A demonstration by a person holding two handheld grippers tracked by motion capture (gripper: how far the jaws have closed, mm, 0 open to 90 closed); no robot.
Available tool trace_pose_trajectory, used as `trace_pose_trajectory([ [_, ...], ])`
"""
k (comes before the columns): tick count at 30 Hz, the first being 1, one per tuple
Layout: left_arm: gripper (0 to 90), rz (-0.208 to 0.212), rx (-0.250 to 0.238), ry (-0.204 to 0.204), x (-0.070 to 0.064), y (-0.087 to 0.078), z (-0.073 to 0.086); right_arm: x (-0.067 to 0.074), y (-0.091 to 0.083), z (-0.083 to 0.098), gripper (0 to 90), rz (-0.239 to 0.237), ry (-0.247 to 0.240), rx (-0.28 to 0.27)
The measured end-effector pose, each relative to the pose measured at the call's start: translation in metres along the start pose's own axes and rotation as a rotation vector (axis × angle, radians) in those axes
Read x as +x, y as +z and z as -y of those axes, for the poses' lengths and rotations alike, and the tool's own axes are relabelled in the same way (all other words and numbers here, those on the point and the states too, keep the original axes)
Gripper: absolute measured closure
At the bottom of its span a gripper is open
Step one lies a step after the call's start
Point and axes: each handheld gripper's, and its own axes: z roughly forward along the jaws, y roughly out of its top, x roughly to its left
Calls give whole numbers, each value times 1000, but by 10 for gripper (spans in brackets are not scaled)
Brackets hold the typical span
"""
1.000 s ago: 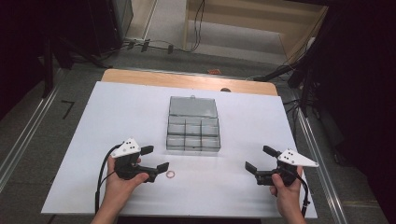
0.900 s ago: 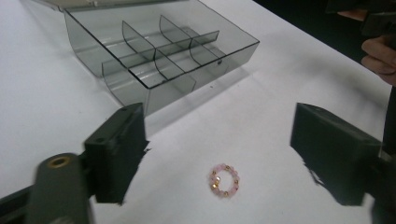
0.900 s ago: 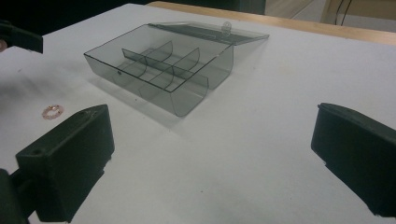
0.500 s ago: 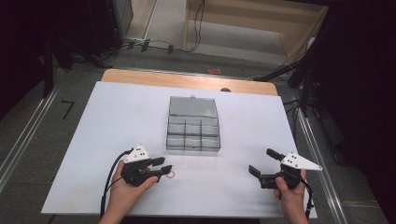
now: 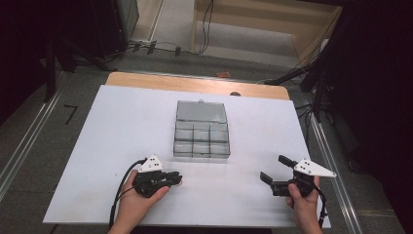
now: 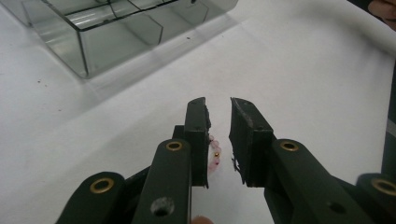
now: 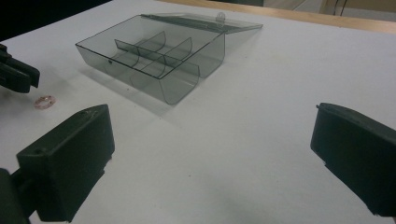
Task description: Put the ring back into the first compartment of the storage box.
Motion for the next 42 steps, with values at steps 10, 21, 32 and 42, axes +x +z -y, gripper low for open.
trace_pose_trajectory([
  [10, 781, -18, 68, 37, -6, 12, 5, -1, 1, 1, 0, 7, -3, 6],
  [21, 858, -114, 99, 126, -14, 18, 7, 0, 3, 1, 0, 5, -4, 14],
  [32, 881, -100, 86, 100, -11, 17, 8, 3, 3, 0, 0, 4, -14, 15],
  [42, 881, -63, 35, 66, -7, 9, 3, 3, 3, 0, 0, 2, -13, 14],
])
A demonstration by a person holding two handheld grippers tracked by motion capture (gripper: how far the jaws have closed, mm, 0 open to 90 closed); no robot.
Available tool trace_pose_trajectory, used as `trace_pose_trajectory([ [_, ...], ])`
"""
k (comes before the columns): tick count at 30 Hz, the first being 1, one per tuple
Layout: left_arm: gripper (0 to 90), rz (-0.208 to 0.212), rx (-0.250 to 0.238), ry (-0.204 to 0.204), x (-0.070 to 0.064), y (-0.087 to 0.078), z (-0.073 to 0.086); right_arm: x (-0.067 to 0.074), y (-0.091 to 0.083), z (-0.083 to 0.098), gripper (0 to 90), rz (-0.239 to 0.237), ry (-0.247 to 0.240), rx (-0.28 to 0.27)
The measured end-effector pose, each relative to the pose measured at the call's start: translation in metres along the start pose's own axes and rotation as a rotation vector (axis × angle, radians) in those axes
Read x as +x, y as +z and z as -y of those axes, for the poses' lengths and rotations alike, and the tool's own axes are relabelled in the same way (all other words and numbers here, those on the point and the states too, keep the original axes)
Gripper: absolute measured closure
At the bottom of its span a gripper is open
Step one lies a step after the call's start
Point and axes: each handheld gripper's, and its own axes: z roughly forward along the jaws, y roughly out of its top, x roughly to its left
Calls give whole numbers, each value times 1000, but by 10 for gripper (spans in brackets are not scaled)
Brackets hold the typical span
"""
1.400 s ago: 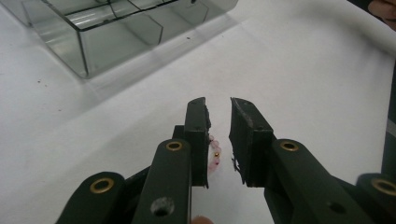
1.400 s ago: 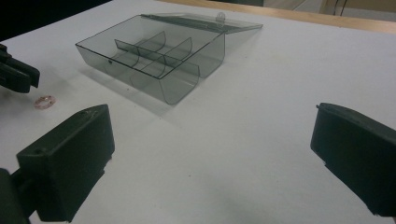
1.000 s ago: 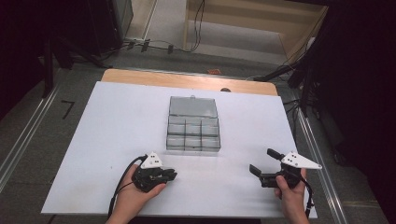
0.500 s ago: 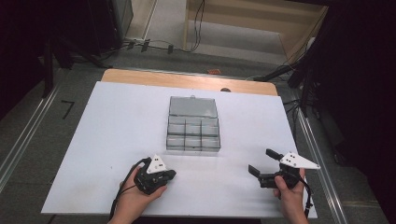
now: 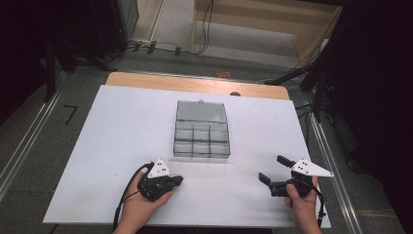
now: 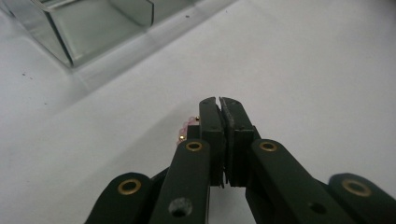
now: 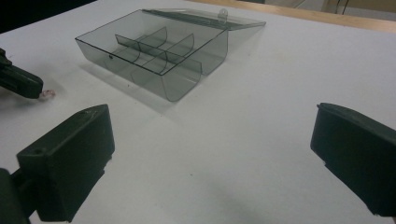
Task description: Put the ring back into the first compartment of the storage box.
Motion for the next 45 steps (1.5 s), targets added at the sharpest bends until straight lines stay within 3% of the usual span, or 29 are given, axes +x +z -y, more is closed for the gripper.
trace_pose_trajectory([
  [20, 881, 5, -93, -24, 6, -17, -9, 0, 1, 0, 0, -2, -8, -3],
  [45, 881, 4, -142, -40, 12, -27, -21, 4, 2, 0, 0, -12, -17, -5],
])
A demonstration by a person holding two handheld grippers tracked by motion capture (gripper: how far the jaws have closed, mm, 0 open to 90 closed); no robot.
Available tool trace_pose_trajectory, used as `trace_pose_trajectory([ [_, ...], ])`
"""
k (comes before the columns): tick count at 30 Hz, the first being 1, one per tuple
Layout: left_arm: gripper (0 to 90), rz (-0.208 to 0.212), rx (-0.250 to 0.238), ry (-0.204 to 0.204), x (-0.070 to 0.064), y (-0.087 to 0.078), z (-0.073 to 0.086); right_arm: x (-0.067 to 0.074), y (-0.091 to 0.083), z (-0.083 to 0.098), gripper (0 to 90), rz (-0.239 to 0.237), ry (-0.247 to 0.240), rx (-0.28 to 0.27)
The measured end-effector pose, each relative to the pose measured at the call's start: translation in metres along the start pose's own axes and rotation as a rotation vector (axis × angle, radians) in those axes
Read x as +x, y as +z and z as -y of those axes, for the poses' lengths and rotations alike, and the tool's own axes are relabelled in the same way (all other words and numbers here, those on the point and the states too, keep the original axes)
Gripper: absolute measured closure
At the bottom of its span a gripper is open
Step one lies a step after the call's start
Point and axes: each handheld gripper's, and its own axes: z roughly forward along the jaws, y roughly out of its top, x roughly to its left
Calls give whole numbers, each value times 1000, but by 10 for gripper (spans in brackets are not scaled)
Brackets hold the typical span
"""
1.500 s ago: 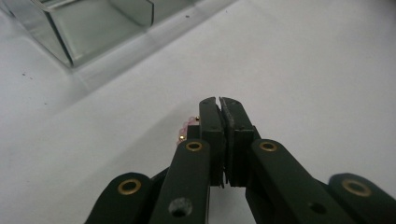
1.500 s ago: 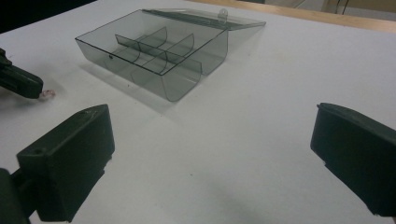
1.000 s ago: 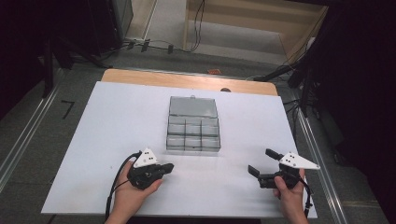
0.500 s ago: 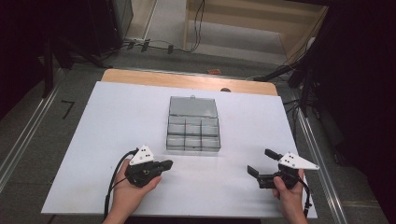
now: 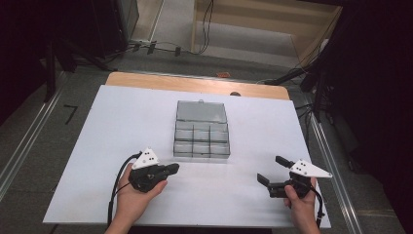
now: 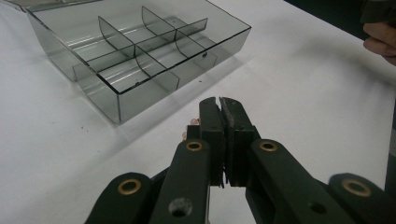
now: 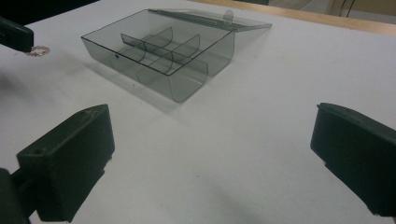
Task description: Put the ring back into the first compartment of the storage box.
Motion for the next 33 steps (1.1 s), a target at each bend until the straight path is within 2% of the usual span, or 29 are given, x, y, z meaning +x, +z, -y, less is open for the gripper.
trace_pose_trajectory([
  [24, 881, -10, -13, 16, 6, -3, -18, 2, 1, 0, 0, 5, -6, 4],
  [33, 881, -1, -20, 16, 10, -2, -26, 2, 2, 1, 0, 4, -9, 9],
])
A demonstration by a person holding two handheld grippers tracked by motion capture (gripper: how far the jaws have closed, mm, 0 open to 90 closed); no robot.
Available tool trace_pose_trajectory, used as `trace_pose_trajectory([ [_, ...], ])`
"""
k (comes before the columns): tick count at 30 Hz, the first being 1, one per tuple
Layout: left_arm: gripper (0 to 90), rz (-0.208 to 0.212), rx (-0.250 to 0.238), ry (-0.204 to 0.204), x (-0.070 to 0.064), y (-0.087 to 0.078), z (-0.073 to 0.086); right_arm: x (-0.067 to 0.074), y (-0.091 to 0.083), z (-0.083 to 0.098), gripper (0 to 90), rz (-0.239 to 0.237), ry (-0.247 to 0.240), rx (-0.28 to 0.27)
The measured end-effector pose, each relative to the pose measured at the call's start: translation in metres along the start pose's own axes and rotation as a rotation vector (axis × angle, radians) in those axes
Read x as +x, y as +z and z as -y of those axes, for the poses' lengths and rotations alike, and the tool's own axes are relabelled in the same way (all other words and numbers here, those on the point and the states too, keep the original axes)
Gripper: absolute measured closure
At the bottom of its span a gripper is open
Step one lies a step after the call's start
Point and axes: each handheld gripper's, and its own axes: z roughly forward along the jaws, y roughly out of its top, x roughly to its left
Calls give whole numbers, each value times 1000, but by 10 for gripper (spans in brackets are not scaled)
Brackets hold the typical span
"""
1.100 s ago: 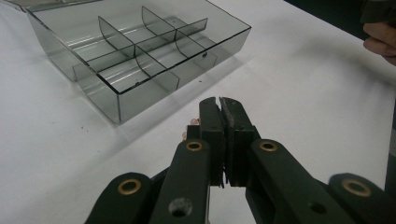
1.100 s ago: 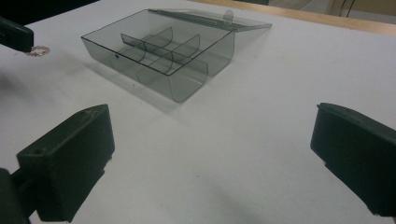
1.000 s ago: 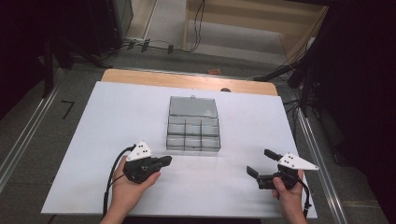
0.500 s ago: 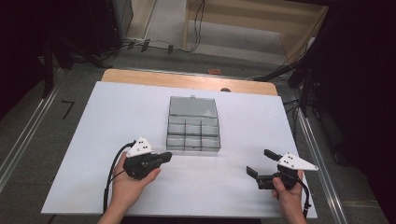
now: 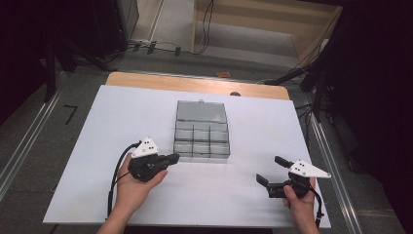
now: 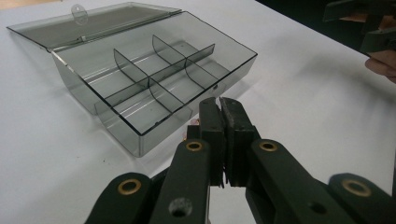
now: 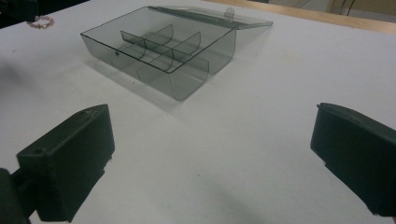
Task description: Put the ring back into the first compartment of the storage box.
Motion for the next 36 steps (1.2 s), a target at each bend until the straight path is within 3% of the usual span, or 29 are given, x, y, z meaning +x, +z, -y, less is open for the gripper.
trace_pose_trajectory([
  [18, 881, 6, -9, -11, 13, 10, -19, 0, -3, -1, 0, 11, 10, -11],
  [36, 881, -15, -20, -15, 26, 20, -32, 0, -2, 0, 0, 20, 12, -9],
])
